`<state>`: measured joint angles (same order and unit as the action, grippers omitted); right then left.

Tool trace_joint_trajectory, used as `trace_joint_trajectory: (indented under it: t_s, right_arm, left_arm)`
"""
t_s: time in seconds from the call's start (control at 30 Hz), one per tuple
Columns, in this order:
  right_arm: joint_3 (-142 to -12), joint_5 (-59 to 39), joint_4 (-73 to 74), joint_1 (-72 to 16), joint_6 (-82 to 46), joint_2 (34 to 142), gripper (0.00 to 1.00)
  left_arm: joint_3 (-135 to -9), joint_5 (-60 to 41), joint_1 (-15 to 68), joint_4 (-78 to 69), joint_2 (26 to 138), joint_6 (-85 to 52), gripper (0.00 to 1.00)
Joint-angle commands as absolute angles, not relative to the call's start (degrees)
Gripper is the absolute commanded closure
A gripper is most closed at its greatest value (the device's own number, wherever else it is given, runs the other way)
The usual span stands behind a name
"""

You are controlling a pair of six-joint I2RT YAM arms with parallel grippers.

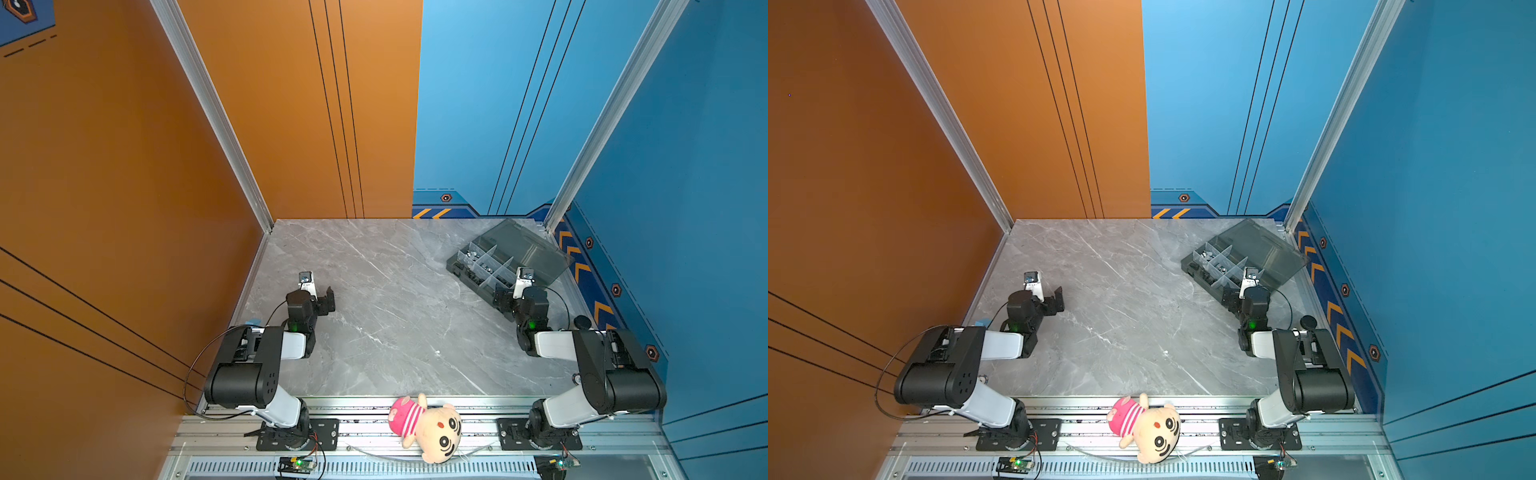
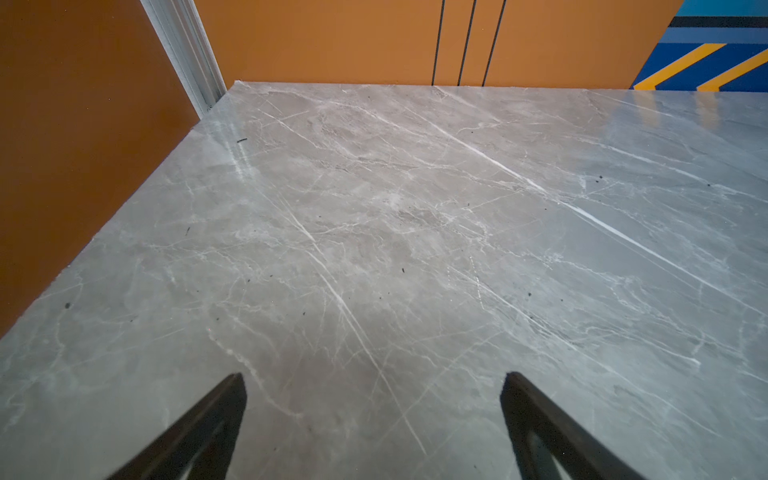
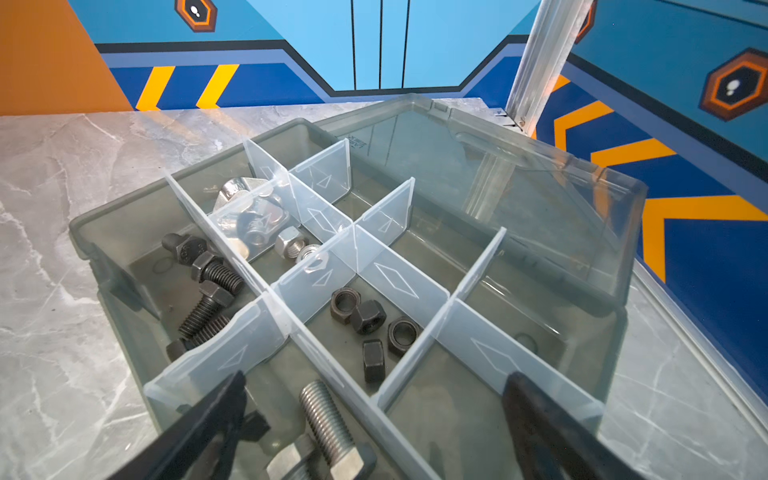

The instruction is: Sort the screws and nuts into containers

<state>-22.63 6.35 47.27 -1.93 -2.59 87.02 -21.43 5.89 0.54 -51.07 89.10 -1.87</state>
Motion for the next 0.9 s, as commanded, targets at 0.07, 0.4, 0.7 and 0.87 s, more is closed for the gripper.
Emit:
trace_joint_trajectory:
  t_s: [0.07,0.4,0.7,0.87]
  right_arm:
    - [-21.96,7.52,49.12,-2.2,-2.41,87.63,0.0]
    - [-21.71,8.02,49.49,-2.33,-2.35,87.58,0.0]
    - [-22.05,6.68,49.09,-1.76,-2.72,87.71,0.0]
    - [-22.11,6.4,48.88,-1.59,-2.77,87.71,0.0]
  left_arm:
    - [-21.71,8.7,1.23,-52.65,89.48,-0.19,0.02]
    - [-21.47,8.94,1.4,-52.65,89.32,-0.31,0.02]
    - [-21.7,9.89,2.02,-52.62,89.4,0.09,0.02]
    - [-21.8,10.07,2.21,-52.62,89.48,0.42,0.02]
